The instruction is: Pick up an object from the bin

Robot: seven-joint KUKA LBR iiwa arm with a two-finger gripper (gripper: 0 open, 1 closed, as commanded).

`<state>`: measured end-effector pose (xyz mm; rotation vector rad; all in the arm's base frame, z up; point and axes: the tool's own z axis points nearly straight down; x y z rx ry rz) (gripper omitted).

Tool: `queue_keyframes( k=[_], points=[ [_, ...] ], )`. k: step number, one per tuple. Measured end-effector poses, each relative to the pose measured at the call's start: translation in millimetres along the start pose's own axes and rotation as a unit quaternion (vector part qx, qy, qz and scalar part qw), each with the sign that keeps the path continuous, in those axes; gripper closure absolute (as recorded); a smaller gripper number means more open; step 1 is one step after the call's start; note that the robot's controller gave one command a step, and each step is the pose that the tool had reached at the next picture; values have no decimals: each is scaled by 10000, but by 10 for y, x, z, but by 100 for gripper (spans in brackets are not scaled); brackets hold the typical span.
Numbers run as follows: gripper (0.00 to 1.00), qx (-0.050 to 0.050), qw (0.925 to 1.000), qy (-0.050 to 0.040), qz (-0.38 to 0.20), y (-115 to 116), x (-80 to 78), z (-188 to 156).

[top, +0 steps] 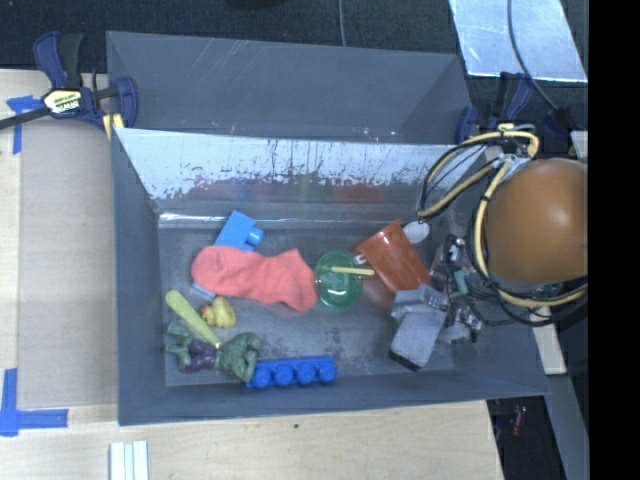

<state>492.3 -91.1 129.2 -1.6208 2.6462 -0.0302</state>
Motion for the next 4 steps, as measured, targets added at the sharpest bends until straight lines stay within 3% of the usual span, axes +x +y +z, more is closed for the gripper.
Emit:
queue_keyframes(
  k=[3,4],
  points=[
    [100,28,10000,-18,18,-24,-13,-313],
    [100,-26,10000,-11,17,-12,-22,-597]
  ],
)
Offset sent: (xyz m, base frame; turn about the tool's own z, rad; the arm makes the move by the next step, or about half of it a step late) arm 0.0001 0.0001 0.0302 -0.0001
